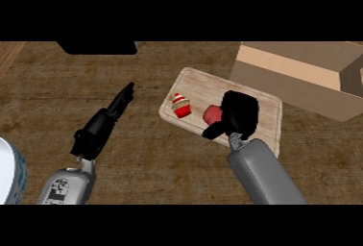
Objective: Pick the bell pepper from the cutting board and place it in the cardboard box
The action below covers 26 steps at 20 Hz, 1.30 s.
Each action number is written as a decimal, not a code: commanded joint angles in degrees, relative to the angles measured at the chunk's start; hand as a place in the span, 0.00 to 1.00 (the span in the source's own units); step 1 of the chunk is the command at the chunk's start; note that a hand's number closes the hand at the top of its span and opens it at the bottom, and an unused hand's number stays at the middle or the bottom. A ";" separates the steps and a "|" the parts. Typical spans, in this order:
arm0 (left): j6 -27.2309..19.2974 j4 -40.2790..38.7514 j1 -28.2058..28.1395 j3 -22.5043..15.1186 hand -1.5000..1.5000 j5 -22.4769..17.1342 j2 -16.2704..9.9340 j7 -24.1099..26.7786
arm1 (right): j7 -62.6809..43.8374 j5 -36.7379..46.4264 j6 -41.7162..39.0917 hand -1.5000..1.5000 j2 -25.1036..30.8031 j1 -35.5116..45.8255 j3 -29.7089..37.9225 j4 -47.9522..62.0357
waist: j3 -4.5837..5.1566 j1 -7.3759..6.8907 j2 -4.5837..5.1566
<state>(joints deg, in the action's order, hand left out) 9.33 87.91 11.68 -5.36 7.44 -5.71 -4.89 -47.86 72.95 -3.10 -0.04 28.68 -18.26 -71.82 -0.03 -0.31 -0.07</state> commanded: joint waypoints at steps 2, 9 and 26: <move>0.67 0.85 -1.47 0.15 0.50 -0.18 -0.20 0.91 | -4.32 5.15 -2.47 1.00 0.23 1.57 -2.26 -8.43 | 0.05 0.43 -0.14; -1.04 5.35 -5.38 -2.86 0.50 1.72 2.04 -0.41 | -10.50 0.17 -15.26 1.00 0.04 8.34 -4.51 -26.51 | 0.02 0.15 -0.47; 0.09 1.29 -0.76 -0.70 0.50 1.20 1.93 -1.51 | -11.15 3.77 -16.41 1.00 3.22 22.17 13.47 -25.68 | 0.04 0.08 0.10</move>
<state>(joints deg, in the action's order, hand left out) 9.50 88.92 10.13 -5.51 8.39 -4.43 -4.83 -57.54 77.25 -18.55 1.33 46.78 -11.66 -101.24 0.03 -0.10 -0.09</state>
